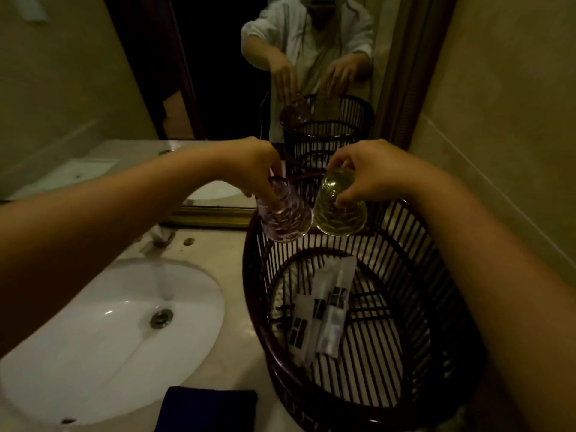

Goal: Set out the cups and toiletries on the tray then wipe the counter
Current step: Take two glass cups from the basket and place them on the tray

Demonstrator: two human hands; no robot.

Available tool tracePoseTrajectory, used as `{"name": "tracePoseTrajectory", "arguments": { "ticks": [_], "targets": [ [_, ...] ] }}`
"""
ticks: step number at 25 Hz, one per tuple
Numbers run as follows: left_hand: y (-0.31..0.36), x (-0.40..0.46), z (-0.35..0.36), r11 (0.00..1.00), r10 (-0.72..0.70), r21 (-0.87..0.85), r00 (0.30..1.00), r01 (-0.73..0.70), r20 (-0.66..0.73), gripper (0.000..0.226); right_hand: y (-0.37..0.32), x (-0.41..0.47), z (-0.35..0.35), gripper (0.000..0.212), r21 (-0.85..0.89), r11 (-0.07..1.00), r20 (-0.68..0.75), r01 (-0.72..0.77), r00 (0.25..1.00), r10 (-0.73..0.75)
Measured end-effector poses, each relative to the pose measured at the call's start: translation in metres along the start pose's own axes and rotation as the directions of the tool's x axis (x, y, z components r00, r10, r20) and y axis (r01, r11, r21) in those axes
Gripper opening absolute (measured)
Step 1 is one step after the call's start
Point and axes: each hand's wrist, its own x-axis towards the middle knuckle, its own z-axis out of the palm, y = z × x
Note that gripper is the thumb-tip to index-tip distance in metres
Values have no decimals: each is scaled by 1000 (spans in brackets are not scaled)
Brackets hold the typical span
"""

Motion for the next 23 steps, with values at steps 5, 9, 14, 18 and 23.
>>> {"name": "tracePoseTrajectory", "arguments": {
  "ticks": [5, 9, 14, 18, 23],
  "targets": [
    [-22, -56, -28, 991, -57, -130, 991, 41, -124, 52, -46, -3, -34, 60, -75, 989, -63, 124, 990, -129],
    [-48, -101, -37, 985, -97, -161, 981, 70, -170, 52, -89, -5, -50, 62, -54, 971, -87, 234, 967, -238],
    [-105, -172, -24, 980, -175, -135, 958, 147, -227, 54, -174, -5, -22, 59, -8, 936, -53, 353, 934, -353],
    [-174, -245, -3, 959, -269, -156, 936, 237, -227, 54, -261, 9, 25, 67, 52, 923, -22, 382, 924, -381],
    [-273, -343, 28, 910, -405, -202, 880, 362, -249, 59, -376, 24, 97, 55, 148, 898, -15, 415, 909, -418]
  ]
}}
